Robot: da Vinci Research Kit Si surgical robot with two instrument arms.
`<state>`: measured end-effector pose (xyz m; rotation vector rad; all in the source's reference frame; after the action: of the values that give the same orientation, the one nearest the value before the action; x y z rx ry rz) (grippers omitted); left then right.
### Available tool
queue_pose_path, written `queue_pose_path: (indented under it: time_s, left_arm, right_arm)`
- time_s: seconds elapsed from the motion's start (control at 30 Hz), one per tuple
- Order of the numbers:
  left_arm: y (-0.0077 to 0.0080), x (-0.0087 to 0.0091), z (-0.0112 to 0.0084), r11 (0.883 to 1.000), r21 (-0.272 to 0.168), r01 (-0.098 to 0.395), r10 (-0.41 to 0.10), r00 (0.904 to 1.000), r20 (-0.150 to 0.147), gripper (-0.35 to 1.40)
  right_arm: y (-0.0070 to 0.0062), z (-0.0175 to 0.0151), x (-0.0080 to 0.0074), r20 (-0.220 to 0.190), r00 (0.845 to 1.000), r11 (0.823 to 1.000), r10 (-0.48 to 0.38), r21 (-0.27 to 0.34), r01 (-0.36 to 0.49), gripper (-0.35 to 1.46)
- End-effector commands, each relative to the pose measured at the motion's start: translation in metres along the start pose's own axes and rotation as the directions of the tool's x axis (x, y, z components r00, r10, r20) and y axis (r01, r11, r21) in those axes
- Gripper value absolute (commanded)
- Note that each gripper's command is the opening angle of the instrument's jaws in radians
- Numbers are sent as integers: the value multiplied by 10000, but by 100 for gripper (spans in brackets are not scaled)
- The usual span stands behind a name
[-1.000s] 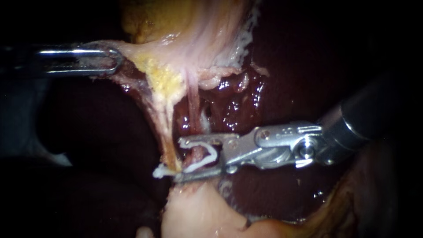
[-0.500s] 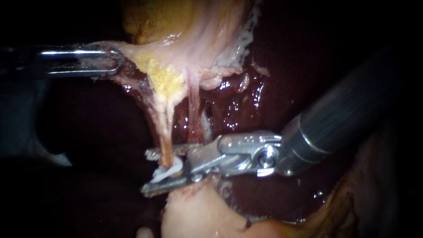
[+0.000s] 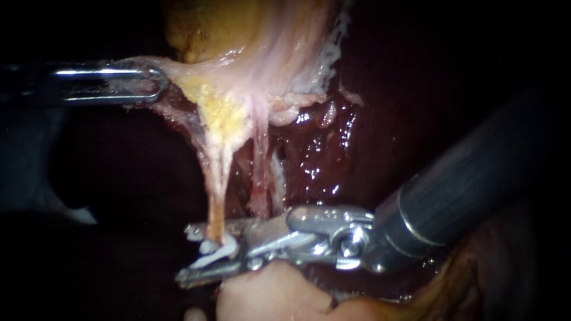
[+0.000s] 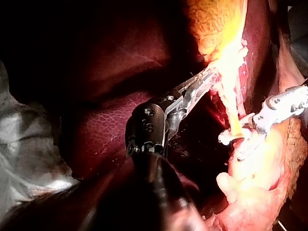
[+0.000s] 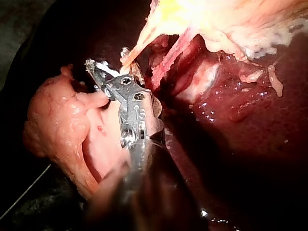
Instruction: Clipping second clip left tube
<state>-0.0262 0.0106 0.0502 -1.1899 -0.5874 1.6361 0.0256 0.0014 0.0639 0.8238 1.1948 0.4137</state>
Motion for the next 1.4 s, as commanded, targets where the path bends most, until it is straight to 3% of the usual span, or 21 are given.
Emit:
queue_pose_path:
  time_s: [0.03, 0.47, 0.8, 0.93, 1.0, 1.17, 1.4]
  left_arm:
    - [0, 0, 0, 10000, -6, -2, 2, 10000, 3, -35]
    - [0, 0, -1, 10000, -5, -1, 1, 10000, 3, -35]
    - [0, 0, 0, 10000, -7, -2, 2, 10000, 4, -35]
    - [0, 0, 0, 10000, -7, -2, 2, 10000, 4, -35]
    - [0, 0, 0, 10000, -8, -2, 2, 10000, 4, -35]
    - [0, 0, 0, 10000, -10, -3, 3, 10000, 5, -35]
    - [-1, 0, 0, 10000, -11, -3, 3, 10000, 5, -35]
  right_arm:
    - [-1, 0, 0, -11, 10000, 10000, 34, 32, -34, 48]
    - [-6, 0, 0, -29, 9990, 9990, 437, 82, -436, 39]
    - [-4, -2, 0, -52, 9968, 9968, 793, 104, -792, -2]
    - [-4, -5, -1, -83, 9904, 9903, 1379, 151, -1378, -35]
    - [-3, -6, -1, -81, 9904, 9903, 1380, 157, -1379, -35]
    - [1, -8, -2, 515, 9884, 9897, 1428, 50, -1432, -35]
    - [4, -8, -3, 548, 9887, 9901, 1393, 109, -1401, -35]
